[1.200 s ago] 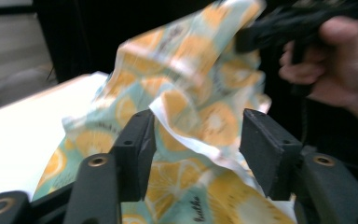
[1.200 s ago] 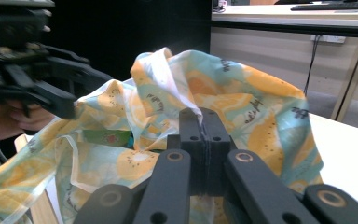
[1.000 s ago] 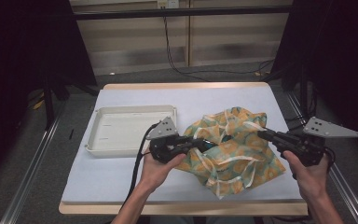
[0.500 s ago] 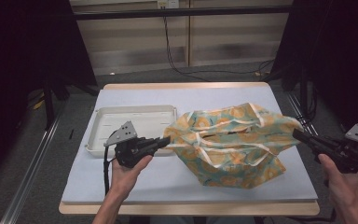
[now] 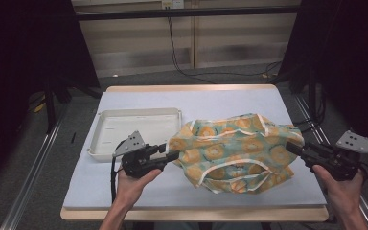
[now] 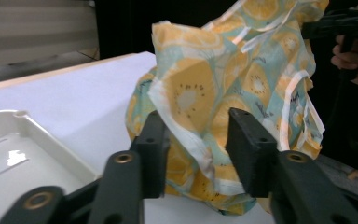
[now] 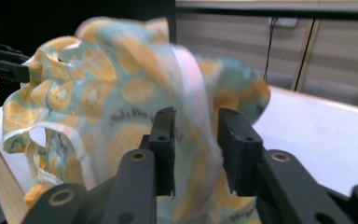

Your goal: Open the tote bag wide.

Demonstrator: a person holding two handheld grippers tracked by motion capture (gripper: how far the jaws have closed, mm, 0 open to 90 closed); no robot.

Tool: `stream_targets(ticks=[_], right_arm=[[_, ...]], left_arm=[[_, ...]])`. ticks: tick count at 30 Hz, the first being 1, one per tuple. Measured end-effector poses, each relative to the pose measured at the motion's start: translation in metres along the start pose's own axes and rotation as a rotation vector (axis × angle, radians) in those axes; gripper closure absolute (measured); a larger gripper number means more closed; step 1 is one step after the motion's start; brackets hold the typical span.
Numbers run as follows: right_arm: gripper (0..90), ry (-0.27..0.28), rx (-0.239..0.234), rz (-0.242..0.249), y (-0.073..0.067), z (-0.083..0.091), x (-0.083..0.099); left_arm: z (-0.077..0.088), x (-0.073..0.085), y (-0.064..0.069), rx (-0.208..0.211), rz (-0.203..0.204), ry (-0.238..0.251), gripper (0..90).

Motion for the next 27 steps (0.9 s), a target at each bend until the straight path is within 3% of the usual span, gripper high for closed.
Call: stream_targets(ticks=[5, 8, 10, 12, 15, 16, 18, 20, 23, 27], right_arm=[[56.2, 0.028, 0.018, 0.025, -0.001, 0.010, -0.015], [53.8, 0.037, 0.018, 0.040, 0.000, 0.010, -0.026], [51.2, 0.034, 0.021, 0.054, -0.001, 0.006, -0.034], [48.2, 0.039, 0.014, 0.068, -0.002, 0.001, -0.041], [46.5, 0.033, 0.000, 0.079, -0.002, -0.006, -0.050], [46.5, 0.030, -0.008, 0.081, -0.002, -0.008, -0.052], [46.4, 0.026, -0.016, 0.084, -0.002, -0.012, -0.056], [46.4, 0.021, -0.020, 0.095, -0.001, -0.014, -0.060], [46.4, 0.010, -0.042, 0.091, 0.002, -0.019, -0.066], [52.9, -0.026, -0.089, 0.096, 0.003, -0.029, -0.067]], left_arm=[[0.014, -0.003, 0.000, -0.032, -0.006, 0.034, 55.5], [0.018, -0.008, 0.005, -0.020, -0.041, 0.060, 62.2], [0.017, -0.013, 0.009, 0.025, -0.072, 0.066, 68.1], [0.014, -0.016, 0.013, 0.028, -0.091, 0.051, 73.3], [0.008, -0.020, 0.015, 0.042, -0.105, 0.046, 74.0], [0.008, -0.020, 0.014, 0.023, -0.090, 0.044, 73.9], [0.007, -0.021, 0.009, 0.028, -0.074, 0.040, 73.9], [0.005, -0.022, 0.001, -0.019, -0.061, 0.026, 73.8], [0.003, -0.023, -0.009, -0.009, -0.027, 0.038, 68.3], [-0.005, -0.023, -0.009, -0.001, -0.037, 0.012, 61.8]])
Point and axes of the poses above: each handheld gripper's, and its own axes: z roughly backward along the jaws, x roughly out of its underside, y roughly to its right, the point moved 1 cm from there along -z, roughly forward along the jaws, and after that the axes turned 14 degrees about -y, right-handed, at the moved point
